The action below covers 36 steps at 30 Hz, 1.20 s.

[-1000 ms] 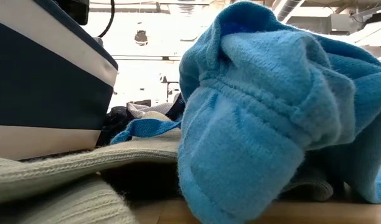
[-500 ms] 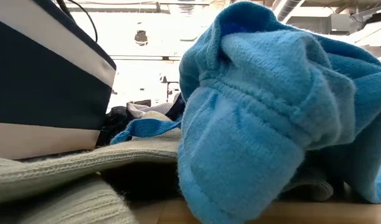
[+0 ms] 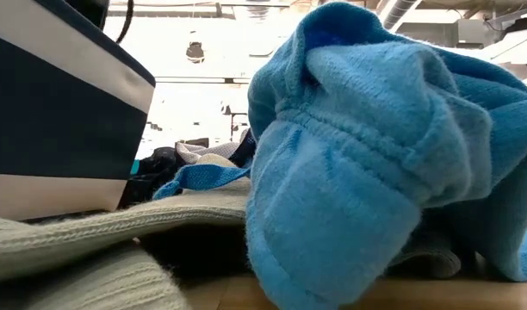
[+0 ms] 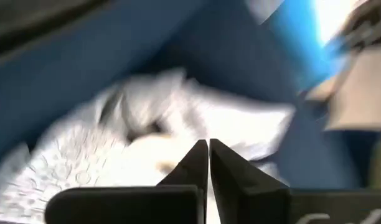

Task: Pick & Place Cloths
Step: Put the white patterned shirt into the blue basket

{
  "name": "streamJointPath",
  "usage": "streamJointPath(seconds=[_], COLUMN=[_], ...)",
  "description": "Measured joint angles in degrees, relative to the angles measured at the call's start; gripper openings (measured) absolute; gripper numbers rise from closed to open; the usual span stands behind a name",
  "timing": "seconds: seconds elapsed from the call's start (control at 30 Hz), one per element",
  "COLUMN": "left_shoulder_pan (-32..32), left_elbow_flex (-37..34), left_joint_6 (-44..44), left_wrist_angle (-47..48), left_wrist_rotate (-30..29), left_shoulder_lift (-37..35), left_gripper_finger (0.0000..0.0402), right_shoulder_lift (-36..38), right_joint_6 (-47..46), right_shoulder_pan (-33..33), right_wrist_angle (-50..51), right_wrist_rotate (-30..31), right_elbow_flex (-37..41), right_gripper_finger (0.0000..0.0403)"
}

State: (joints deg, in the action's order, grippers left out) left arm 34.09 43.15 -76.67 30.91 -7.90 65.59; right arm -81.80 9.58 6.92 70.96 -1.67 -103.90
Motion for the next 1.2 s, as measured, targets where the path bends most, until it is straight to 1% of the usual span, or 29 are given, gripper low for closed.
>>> streamJointPath(seconds=[0.07, 0.23, 0.3, 0.37, 0.5, 0.57, 0.63, 0.67, 0.73, 0.83, 0.93, 1.1, 1.2], left_shoulder_pan=[0.03, 0.39, 0.37, 0.15, -0.13, -0.13, -0.13, -0.13, -0.15, -0.13, -0.13, -0.13, -0.13], left_elbow_flex=[0.03, 0.09, 0.22, 1.58, 5.68, 7.59, 9.41, 10.25, 12.43, 15.01, 16.49, 16.86, 16.86], left_joint_6=[-0.26, 1.37, 1.73, 3.1, 9.65, 12.91, 15.47, 16.79, 17.76, 17.77, 17.75, 17.44, 12.07], left_wrist_angle=[0.1, 4.43, 8.0, 9.87, 7.38, 4.52, 4.15, 4.93, 10.05, 22.93, 35.03, 47.89, 58.43], left_wrist_rotate=[-3.26, -5.84, -6.98, -9.71, -14.82, -14.99, -14.14, -12.75, -8.99, -5.51, -5.19, -5.2, -6.56], left_shoulder_lift=[-5.19, -15.62, -19.01, -21.8, -26.09, -27.48, -28.46, -28.76, -28.64, -26.97, -25.29, -24.44, -23.16], left_gripper_finger=[0.0001, 0.0001, 0.0001, 0.0001, 0.0001, 0.0001, 0.0001, 0.0001, 0.0001, 0.0001, 0.0001, 0.0004, 0.0003], right_shoulder_lift=[0.0, 0.0, 0.0, 0.0, 0.0, 0.0, 0.0, 0.0, 0.0, 0.0, 0.0, 0.0, 0.0], right_joint_6=[0.0, -0.01, 0.0, 0.0, 0.0, -0.02, -0.02, -0.02, -0.18, -0.94, -1.71, -3.87, -4.99], right_shoulder_pan=[0.0, 0.0, 0.0, 0.0, 0.0, 0.0, 0.0, 0.0, 0.0, 0.0, 0.0, -0.03, -0.04], right_wrist_angle=[-0.02, 0.11, 0.18, 0.19, 0.15, 0.13, -0.1, -0.27, -0.8, -1.88, -4.0, -7.22, -8.31], right_wrist_rotate=[-0.02, 0.0, -0.02, -0.02, -0.02, -0.02, -0.01, -0.02, -0.01, -0.01, 0.0, -0.02, -0.02], right_elbow_flex=[0.0, 0.0, 0.0, 0.0, 0.0, 0.0, 0.0, 0.0, 0.0, 0.0, -0.02, -0.02, -0.02], right_gripper_finger=[0.006, 0.006, 0.006, 0.006, 0.006, 0.006, 0.006, 0.006, 0.006, 0.006, 0.006, 0.006, 0.006])
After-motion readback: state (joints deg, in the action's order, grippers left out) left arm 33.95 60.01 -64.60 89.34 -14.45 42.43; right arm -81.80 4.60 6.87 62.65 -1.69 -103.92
